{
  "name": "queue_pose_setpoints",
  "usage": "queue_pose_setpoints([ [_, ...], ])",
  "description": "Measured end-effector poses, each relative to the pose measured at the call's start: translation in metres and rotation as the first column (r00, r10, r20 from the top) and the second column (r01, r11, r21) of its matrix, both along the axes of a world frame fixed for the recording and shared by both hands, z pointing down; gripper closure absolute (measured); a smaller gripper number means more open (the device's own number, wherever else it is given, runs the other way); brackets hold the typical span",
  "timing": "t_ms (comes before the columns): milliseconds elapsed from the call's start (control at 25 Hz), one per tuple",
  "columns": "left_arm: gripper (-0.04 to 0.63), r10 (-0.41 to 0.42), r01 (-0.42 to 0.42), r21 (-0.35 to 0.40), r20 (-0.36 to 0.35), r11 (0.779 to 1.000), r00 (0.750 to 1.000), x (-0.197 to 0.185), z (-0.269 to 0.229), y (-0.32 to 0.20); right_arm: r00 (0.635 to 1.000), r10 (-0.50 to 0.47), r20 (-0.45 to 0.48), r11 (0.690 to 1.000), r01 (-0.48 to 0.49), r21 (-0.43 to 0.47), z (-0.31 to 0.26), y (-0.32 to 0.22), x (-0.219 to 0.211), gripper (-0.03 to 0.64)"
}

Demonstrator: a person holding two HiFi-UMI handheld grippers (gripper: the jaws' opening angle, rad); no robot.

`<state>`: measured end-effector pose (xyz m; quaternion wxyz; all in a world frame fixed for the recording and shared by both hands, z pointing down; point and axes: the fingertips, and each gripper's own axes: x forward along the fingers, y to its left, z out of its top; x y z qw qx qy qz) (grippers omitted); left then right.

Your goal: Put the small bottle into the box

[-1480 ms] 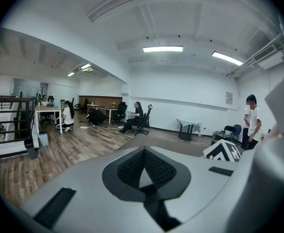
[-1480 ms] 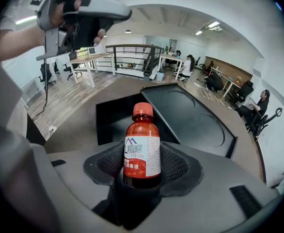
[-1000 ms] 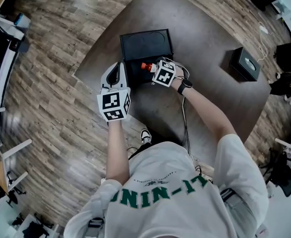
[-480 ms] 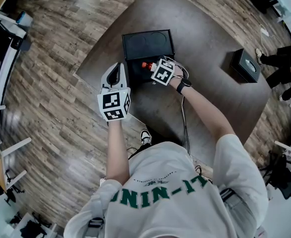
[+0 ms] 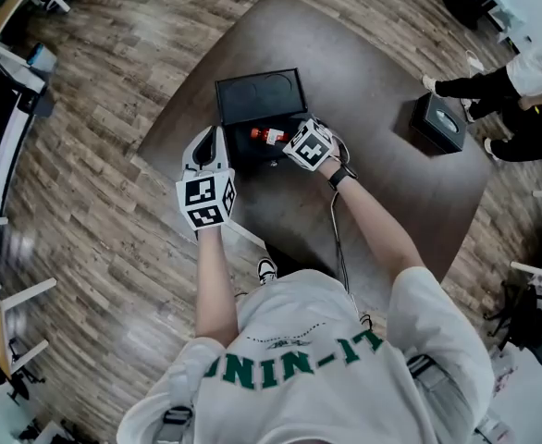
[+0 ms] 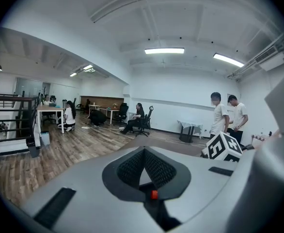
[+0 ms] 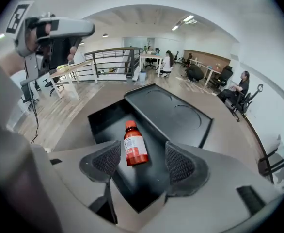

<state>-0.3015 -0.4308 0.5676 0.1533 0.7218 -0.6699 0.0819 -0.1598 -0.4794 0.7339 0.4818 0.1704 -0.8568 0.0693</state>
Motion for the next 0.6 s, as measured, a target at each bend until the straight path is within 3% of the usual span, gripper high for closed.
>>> queue_pose_setpoints([
  [120, 0.591, 0.018, -0.018, 0.027, -0.005, 0.999, 1.0, 0.008, -0.01, -0.004, 0.99, 0.117, 0.08, 0.989, -0.123, 0.076, -0.032, -0.013, 0.015, 0.324],
  [240, 0.591, 0.026, -0.026, 0.034, -0.004, 0.999, 1.0, 0.021, -0.025, 0.009, 0.959, 0.217, 0.182, 0.968, -0.235, 0.083, -0.068, -0.001, 0.034, 0.33],
  [600, 0.591, 0.083, -0.084, 0.128, 0.011, 0.988, 0.996, 0.058, -0.088, 0.031, 0.792, 0.379, 0.479, 0.869, -0.482, 0.111, -0.187, 0.034, 0.067, 0.365],
])
